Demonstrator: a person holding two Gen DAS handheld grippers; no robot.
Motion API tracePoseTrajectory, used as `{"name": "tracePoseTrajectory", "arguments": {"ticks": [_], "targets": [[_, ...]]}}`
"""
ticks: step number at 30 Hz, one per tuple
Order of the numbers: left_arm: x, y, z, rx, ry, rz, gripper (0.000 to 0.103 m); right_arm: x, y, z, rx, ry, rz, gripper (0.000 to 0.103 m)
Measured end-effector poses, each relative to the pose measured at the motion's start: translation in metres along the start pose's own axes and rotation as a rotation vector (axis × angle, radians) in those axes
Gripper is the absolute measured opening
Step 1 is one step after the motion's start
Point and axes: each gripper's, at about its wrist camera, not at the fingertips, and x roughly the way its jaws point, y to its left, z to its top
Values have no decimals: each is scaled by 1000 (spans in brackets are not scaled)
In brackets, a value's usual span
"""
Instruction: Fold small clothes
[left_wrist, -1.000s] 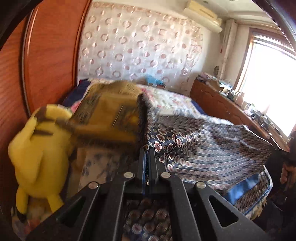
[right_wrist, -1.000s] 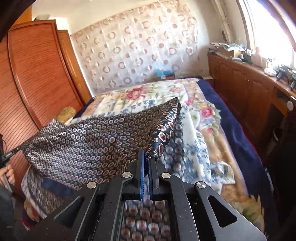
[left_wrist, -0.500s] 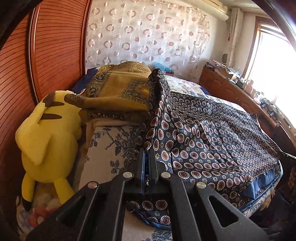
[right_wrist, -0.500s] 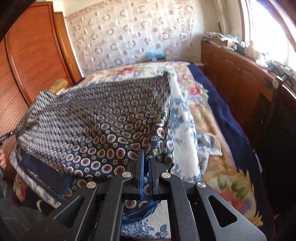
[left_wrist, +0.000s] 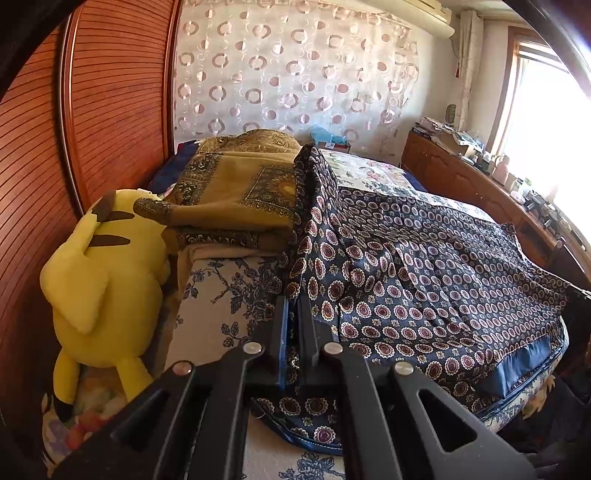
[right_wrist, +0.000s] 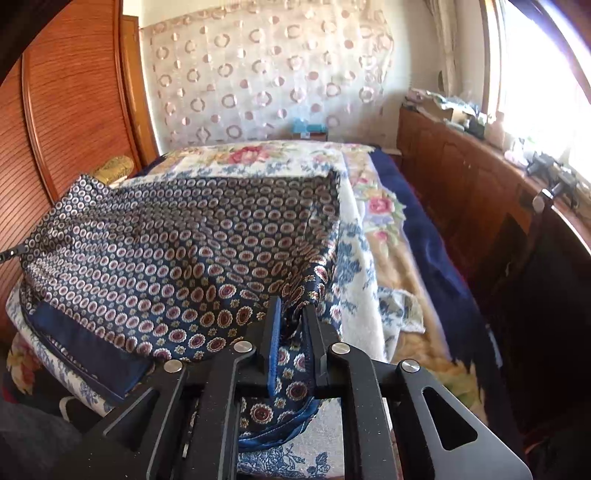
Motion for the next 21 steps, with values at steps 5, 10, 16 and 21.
{"name": "tracePoseTrajectory", "arguments": {"ticks": [5, 10, 16, 21], "targets": [[-1, 0, 0, 1, 4, 3, 2, -8, 6, 6, -10, -27, -2, 22], [0, 1, -1, 1, 8, 0, 2, -15, 17, 13, -16, -58, 19, 33], [-2, 2, -3, 6, 10, -21, 34, -9, 38, 15, -37, -76, 70, 55], [3, 1, -6, 10, 33, -19, 41, 23, 64, 5, -72, -8, 121, 55]]}}
